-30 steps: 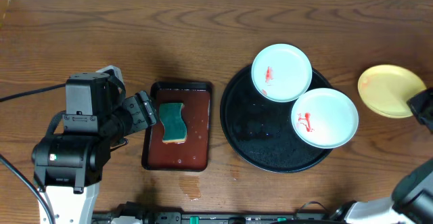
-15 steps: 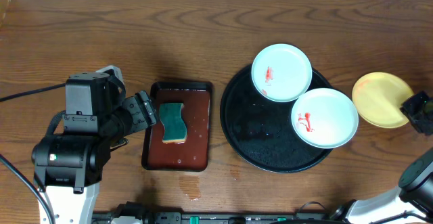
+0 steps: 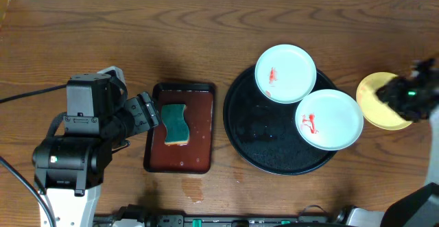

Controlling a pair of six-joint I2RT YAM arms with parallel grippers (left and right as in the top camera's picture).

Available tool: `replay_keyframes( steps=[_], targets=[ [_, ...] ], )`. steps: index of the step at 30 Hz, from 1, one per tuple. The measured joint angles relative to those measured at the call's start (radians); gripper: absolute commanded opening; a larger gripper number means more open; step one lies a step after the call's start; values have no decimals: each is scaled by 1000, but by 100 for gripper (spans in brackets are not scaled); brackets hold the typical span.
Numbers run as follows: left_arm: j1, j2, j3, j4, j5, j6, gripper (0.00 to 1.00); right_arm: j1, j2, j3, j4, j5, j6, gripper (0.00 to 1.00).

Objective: Clean dirty plates on tray and stack at the side
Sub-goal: 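Carry the yellow plate right and set it beside the black tray, then move right gripper to the lower pale plate rim and grasp it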

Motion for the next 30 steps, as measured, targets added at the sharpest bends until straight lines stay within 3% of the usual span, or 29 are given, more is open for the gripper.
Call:
replay_keyframes(
  steps=[6, 11, 14, 18, 30],
  targets=[
    [0, 0, 0, 0, 0, 0, 79, 196, 29, -126, 63, 292, 74, 51],
    [0, 0, 0, 0, 0, 0, 79, 213, 53, -254, 215, 399, 103, 47],
    [0, 2, 0, 0, 0, 0, 79, 207, 60, -291, 260, 417, 111, 34],
    [0, 2, 0, 0, 0, 0, 79, 202, 61, -303, 275, 410, 118, 1],
    [0, 2, 0, 0, 0, 0, 79, 202, -2, -304, 139, 357, 121, 1]
  ],
)
